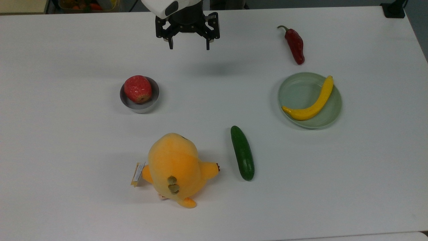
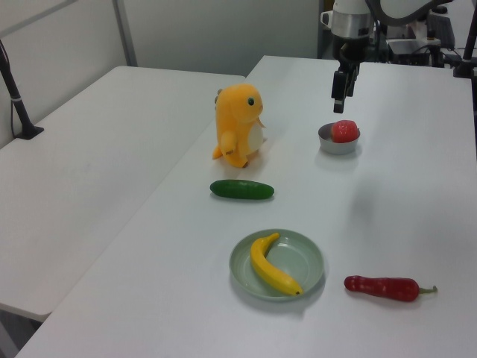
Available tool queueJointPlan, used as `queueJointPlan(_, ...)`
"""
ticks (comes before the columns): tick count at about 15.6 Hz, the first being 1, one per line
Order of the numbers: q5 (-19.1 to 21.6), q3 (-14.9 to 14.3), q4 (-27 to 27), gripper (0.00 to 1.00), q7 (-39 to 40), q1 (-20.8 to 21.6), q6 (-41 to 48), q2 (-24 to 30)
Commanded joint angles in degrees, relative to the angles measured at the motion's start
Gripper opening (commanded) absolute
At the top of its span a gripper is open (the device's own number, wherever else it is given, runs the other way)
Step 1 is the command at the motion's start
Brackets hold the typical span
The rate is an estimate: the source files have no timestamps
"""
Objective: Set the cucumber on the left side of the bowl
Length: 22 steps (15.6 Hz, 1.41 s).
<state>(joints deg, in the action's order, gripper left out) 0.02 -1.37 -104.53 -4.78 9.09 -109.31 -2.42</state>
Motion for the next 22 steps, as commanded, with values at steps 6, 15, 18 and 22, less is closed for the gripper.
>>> queueJointPlan(6,0.9,-0.4,-3.7,1.00,2.8,0.8,0.1,2.6)
queueJointPlan(15,0.9,-0.3,-3.7,1.00,1.8,0.8,0.1,2.8)
queueJointPlan(18,1.0,-0.1,-4.9,1.00,1.8,0.9,-0.1,3.0)
queueJointPlan(22,1.2,0.3,-4.4,1.00,1.8,0.8,-2.6,2.1)
